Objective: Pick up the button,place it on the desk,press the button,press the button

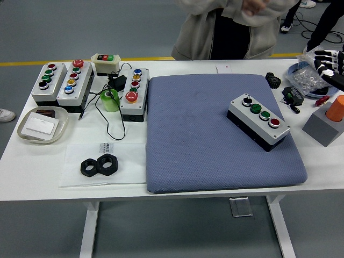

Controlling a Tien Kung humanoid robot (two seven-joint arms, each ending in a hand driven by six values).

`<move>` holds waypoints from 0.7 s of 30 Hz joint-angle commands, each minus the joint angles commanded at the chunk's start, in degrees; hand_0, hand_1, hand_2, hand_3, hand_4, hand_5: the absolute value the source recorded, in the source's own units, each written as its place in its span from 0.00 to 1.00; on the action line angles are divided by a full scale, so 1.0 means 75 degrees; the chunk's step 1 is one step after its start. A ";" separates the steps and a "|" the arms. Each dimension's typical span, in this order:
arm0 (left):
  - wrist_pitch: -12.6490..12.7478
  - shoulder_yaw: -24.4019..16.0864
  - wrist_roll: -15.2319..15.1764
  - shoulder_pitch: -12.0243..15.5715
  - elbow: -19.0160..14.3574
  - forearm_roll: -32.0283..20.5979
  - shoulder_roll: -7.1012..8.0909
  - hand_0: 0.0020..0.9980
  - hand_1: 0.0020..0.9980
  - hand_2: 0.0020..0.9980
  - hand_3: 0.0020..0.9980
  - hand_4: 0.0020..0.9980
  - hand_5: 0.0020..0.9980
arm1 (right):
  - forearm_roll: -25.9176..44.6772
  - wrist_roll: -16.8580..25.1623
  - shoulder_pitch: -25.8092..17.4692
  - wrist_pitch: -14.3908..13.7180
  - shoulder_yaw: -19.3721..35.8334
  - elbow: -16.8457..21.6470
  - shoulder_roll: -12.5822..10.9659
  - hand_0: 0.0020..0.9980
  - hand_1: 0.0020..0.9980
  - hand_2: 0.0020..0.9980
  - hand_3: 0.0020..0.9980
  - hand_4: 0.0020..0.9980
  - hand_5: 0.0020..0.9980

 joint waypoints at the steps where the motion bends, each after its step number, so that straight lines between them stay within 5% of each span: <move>1: 0.0001 0.0003 -0.0001 -0.0002 0.0001 -0.0005 0.0002 0.74 0.84 0.90 0.83 0.64 1.00 | -0.0382 -0.0096 0.0072 -0.0019 -0.0106 0.0061 0.0056 0.95 0.86 0.89 0.89 0.91 0.24; 12: -0.0011 0.0081 -0.0054 -0.0021 0.0004 -0.0149 0.0030 0.74 0.84 0.90 0.83 0.64 1.00 | -0.3691 -0.1259 0.0633 -0.0211 -0.1156 0.0296 0.0740 0.99 0.91 0.96 0.98 0.96 0.14; 21: -0.0004 0.0116 -0.0080 -0.0024 0.0005 -0.0221 0.0048 0.73 0.84 0.90 0.83 0.64 1.00 | -0.4147 -0.2247 0.0811 -0.0369 -0.1790 0.0379 0.1304 1.00 0.92 0.99 1.00 0.97 0.15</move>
